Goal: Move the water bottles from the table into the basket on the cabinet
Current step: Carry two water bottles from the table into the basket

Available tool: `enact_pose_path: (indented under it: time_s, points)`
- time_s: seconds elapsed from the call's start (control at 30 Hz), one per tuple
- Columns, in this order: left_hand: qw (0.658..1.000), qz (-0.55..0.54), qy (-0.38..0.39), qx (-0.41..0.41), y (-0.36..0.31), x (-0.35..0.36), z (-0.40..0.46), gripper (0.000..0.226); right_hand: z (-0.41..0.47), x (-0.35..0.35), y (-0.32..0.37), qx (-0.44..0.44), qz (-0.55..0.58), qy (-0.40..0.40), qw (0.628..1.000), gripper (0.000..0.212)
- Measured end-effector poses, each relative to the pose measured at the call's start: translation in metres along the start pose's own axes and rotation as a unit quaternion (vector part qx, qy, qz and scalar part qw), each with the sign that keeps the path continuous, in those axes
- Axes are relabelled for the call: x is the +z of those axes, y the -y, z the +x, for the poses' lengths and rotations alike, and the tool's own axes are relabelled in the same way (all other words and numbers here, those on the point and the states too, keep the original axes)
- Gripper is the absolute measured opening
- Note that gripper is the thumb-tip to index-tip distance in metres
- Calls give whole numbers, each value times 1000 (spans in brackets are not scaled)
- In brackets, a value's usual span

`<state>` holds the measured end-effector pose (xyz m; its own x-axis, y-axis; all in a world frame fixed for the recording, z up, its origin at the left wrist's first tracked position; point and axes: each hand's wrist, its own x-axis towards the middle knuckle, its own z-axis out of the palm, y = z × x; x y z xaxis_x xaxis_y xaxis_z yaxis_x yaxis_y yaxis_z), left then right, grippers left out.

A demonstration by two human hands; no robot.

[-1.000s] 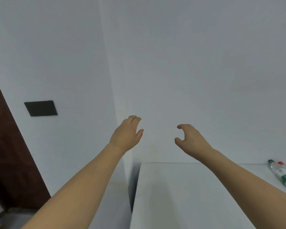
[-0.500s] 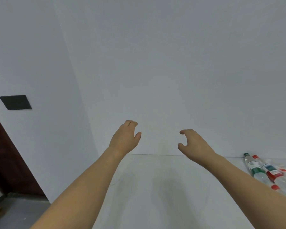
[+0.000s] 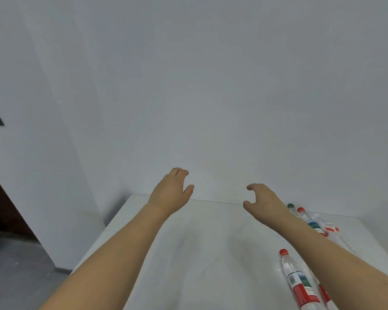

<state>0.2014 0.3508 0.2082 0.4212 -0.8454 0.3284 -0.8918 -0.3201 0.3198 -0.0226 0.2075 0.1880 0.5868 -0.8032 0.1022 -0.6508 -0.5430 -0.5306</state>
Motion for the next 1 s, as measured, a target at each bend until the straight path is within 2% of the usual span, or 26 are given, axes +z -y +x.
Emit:
enact_pose_path:
  time_s: [0.13,0.2,0.33,0.57,0.8,1.0]
  points:
    - [998,-3,56,-37,-19,41,-2,50,11,-6,-36,11,4,17,1000,54]
    - [993,-36,73,-82,-29,62,3,51,15,-7,-58,16,9,22,1000,55]
    - [967,-148,76,-191,-67,109,8,52,25,-17,-116,36,8,49,998,55]
    - [927,-172,167,-290,-145,200,13,58,41,-32,-252,117,33,111,986,52]
    - [871,-187,291,-350,-210,327,5,68,48,24,-359,210,43,186,959,39]
    - [833,-168,352,-392,-241,421,-1,60,58,96,-414,305,85,217,923,25]
